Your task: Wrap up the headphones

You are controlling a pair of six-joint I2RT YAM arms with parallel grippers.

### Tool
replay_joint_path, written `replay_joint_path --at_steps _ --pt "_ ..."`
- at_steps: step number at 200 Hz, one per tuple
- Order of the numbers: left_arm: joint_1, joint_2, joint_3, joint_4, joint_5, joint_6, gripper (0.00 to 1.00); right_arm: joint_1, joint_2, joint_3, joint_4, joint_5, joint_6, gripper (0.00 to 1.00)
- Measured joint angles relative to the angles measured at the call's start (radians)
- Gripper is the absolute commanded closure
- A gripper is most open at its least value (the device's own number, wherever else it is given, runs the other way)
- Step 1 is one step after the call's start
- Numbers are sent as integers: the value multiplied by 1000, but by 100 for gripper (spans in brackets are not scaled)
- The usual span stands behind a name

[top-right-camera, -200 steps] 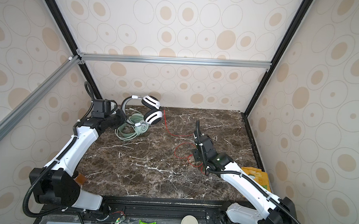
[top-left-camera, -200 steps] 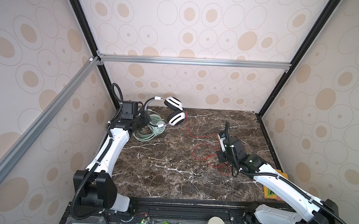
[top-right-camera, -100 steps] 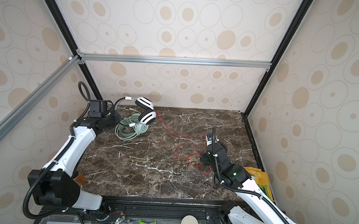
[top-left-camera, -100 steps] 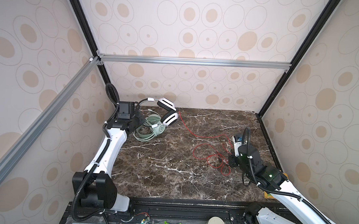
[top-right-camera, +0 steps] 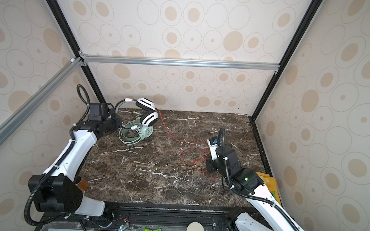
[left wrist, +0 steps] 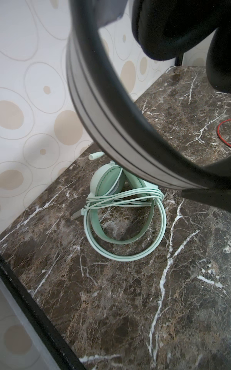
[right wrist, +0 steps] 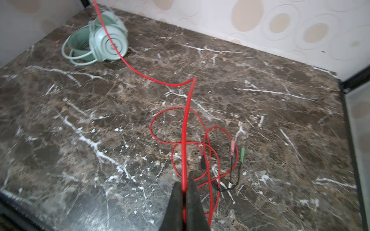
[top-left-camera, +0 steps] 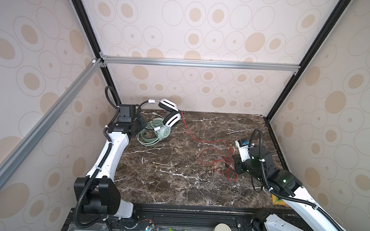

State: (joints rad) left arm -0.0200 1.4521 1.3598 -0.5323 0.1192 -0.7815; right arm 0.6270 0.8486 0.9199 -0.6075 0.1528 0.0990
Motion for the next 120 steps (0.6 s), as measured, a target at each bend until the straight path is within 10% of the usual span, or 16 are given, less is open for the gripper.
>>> replay_joint_path --at_steps 120 --pt "-441 208 117 -134 -298 147 100 247 347 618 -109 6 -256 100"
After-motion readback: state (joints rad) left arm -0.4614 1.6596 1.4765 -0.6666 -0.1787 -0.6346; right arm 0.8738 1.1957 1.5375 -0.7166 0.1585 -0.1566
